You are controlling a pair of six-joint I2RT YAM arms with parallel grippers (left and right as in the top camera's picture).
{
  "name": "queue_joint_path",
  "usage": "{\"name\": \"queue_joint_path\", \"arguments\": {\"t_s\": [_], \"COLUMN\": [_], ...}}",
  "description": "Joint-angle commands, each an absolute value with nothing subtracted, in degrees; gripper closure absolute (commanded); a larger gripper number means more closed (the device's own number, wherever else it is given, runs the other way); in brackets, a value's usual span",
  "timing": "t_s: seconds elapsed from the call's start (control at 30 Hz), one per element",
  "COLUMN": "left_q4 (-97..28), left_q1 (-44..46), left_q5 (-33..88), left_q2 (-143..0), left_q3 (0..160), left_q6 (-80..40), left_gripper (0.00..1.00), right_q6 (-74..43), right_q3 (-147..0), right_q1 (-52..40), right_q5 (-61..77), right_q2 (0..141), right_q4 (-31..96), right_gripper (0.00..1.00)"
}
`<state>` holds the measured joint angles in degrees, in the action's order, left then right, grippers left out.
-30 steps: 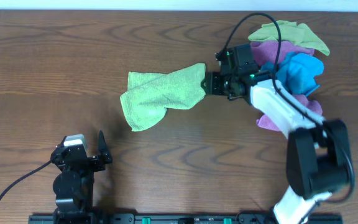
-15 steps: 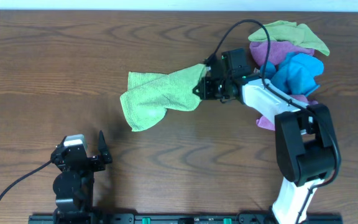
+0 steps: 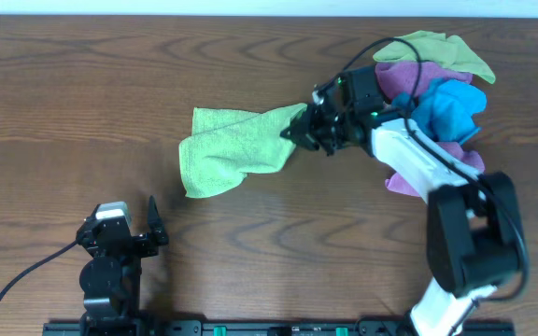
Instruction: Fold the cloth
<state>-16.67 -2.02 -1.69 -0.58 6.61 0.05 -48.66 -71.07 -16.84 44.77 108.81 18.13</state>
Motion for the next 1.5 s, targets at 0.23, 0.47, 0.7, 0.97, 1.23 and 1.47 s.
{"name": "queue_joint_path", "arguments": {"t_s": [0.23, 0.47, 0.7, 0.97, 1.23, 1.47], "left_q4": [-17.3, -17.3, -17.3, -17.3, -17.3, -17.3], "left_q1": [-1.8, -1.8, -1.8, -1.8, -1.8, -1.8], "left_q5": [-1.5, -1.5, -1.5, -1.5, -1.5, -1.5], "left_q2": [-0.3, -0.3, -0.3, -0.3, -0.3, -0.3], "left_q3": [5.3, 5.3, 5.3, 5.3, 5.3, 5.3], "left_q6": [0.7, 0.7, 0.7, 0.7, 0.7, 0.7], "left_gripper": [0.05, 0.05, 0.05, 0.05, 0.05, 0.05], "right_q6": [-50.8, -35.5, -27.0, -30.8, -25.6, -23.1], "right_q3": [-71.4, -71.4, -71.4, -71.4, -71.4, -69.9], "right_q1": [-20.4, -21.4, -21.6, -21.9, -24.1, -32.9], "right_q5": [46.7, 32.3, 26.4, 2.0, 6.7, 0.4], "right_q2": [97.6, 97.8, 97.8, 97.8, 97.8, 99.0], "right_q4": [22.0, 30.3, 36.1, 46.3, 48.8, 43.3], "right_gripper": [0.64, 0.01, 0.25, 0.99, 0.98, 0.98]}}
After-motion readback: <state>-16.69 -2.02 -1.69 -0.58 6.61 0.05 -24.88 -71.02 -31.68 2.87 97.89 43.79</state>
